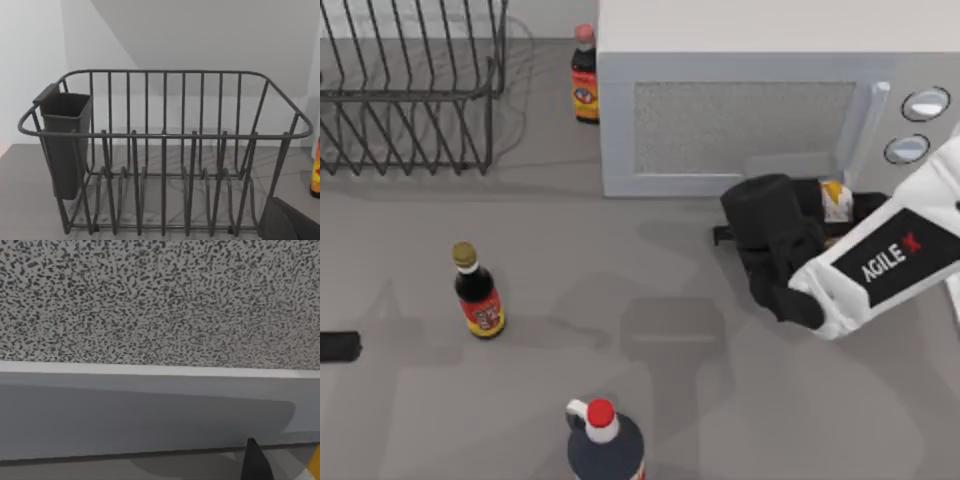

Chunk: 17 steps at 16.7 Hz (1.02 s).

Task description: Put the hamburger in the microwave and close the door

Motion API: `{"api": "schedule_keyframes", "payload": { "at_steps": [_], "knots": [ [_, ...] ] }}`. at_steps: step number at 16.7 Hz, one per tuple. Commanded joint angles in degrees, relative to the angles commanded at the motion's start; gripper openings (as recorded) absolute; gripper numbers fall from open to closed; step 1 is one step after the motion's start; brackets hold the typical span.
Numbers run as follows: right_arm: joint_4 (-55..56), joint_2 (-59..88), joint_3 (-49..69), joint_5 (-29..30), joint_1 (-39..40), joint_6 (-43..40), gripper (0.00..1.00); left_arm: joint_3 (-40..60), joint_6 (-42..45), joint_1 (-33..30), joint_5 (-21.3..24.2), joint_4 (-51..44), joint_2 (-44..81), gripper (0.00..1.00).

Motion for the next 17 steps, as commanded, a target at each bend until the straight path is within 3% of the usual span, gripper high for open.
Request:
{"api": "schedule_keyframes", "payload": {
  "at_steps": [4, 10, 17],
  "knots": [
    [0.0, 0.0, 0.0, 0.0, 0.0, 0.0, 1.0, -1.3, 0.0, -3.4, -3.5, 1.9, 1.1, 0.0],
    [0.0, 0.0, 0.0, 0.0, 0.0, 0.0, 1.0, -0.6, 0.0, -3.3, -3.9, 1.6, 1.5, 0.0],
    [0.0, 0.0, 0.0, 0.0, 0.0, 0.0, 1.0, 16.2, -2.4, -9.4, -9.7, -6.2, 21.8, 0.0]
  ]
}}
